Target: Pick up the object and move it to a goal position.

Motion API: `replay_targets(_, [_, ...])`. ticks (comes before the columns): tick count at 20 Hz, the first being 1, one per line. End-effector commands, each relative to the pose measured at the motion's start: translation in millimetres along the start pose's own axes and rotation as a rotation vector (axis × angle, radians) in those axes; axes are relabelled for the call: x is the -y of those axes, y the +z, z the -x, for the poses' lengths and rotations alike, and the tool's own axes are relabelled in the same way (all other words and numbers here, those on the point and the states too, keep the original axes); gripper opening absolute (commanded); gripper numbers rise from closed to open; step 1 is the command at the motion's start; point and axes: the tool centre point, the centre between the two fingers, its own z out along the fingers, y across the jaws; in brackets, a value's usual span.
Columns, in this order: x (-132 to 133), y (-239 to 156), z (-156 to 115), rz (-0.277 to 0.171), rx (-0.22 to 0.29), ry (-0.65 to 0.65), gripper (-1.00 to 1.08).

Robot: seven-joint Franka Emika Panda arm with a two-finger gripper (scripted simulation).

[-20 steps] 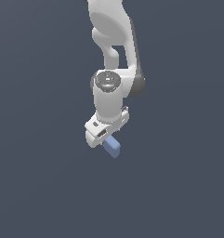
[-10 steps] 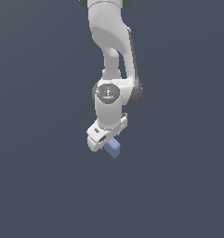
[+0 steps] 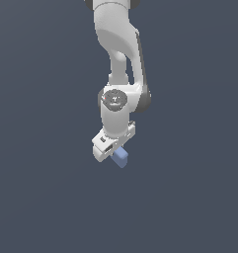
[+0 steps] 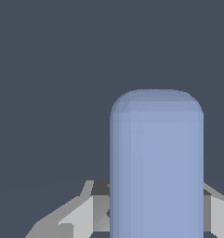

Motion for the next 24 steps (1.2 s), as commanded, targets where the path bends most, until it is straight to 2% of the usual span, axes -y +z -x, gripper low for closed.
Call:
replay_targets(1, [0.1,0.1,-0.3,0.0,0.0,0.0,-1.0])
replay_targets(6, [1.3,-2.3,-3.0,0.0,0.0,0.0,-1.0])
replay_targets(10, [6.0,-11.7,-15.3,0.0,0.0,0.0,-1.0])
replay_targets(24, [36.7,-76.3,-101.6,0.0,0.0,0.0,-1.0])
